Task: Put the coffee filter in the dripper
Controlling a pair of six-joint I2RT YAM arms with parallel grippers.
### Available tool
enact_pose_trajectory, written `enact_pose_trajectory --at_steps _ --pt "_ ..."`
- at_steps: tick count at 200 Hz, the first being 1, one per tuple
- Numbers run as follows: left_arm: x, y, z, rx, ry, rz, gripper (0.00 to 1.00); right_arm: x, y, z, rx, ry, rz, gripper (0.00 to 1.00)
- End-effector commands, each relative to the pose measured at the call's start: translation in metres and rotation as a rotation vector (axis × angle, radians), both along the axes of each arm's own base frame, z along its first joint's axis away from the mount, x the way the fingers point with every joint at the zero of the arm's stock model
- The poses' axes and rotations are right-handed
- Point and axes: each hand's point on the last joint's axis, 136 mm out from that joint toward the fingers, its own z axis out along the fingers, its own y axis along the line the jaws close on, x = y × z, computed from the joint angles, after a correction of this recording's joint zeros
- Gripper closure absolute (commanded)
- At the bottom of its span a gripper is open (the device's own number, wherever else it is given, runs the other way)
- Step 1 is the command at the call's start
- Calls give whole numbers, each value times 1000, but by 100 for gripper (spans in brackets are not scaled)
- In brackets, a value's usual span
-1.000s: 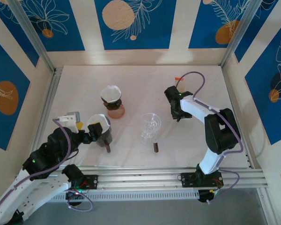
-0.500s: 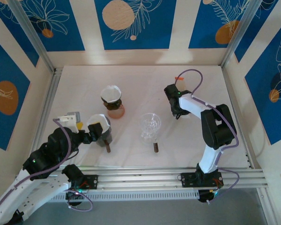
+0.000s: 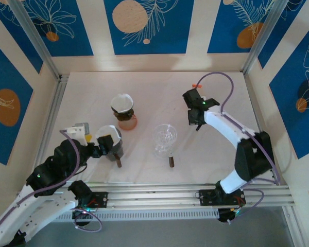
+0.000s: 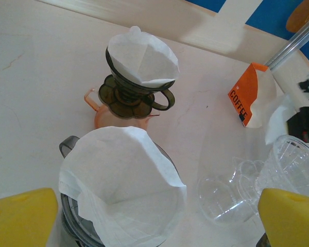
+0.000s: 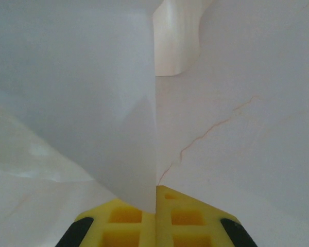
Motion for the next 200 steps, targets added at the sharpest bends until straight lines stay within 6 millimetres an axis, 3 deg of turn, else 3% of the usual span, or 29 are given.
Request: enact_pose_trajectory --at_steps 1,36,55,93,118,156,200 --pt "0 2 2 -15 -9 9 0 -38 10 21 129 60 6 100" --pt "0 0 3 -18 -14 1 0 -67 24 82 312 10 44 100" --pt "0 0 7 -22 -20 -5 0 -83 41 112 444 23 82 100" --pt "-1 0 10 -17 -27 -10 0 -116 81 152 712 159 128 100" --pt "-1 -1 10 -19 -27 -14 0 -139 110 169 878 295 128 100" --pt "-1 0 11 -19 -31 -15 0 -167 143 179 996 462 108 100" --pt "-3 -1 7 -28 -25 -18 0 -185 161 162 1053 606 13 100"
